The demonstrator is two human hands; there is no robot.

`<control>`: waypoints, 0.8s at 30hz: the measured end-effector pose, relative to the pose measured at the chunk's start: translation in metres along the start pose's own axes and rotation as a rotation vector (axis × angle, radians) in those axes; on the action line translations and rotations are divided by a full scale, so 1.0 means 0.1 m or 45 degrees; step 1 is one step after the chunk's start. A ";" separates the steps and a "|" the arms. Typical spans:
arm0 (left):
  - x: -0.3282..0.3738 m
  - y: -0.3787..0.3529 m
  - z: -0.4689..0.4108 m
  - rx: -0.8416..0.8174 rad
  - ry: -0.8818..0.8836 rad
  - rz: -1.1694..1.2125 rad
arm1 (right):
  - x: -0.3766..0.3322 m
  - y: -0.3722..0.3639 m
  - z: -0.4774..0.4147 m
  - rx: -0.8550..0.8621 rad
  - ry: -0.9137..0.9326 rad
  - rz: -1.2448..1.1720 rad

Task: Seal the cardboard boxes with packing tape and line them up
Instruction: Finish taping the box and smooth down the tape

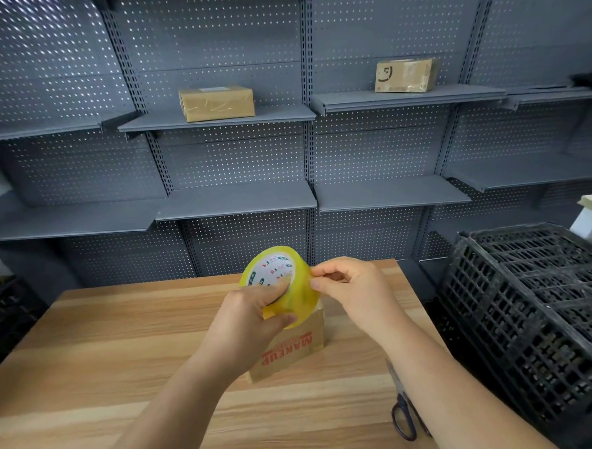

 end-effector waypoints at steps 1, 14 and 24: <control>0.01 -0.02 -0.01 -0.020 -0.011 -0.026 | -0.01 0.02 -0.01 -0.003 0.011 0.042; 0.34 -0.23 -0.25 -0.078 -0.298 -0.088 | -0.10 0.42 0.04 0.129 0.213 0.390; 0.27 -0.12 -0.23 -0.120 -0.374 -0.118 | -0.30 0.16 0.06 0.140 0.425 0.830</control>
Point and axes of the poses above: each hand's wrist, its own z-axis away from the middle knuckle, its own y-axis out of the back of the hand, x = y × z, the point moved 6 cm from there along -z, towards the middle knuckle
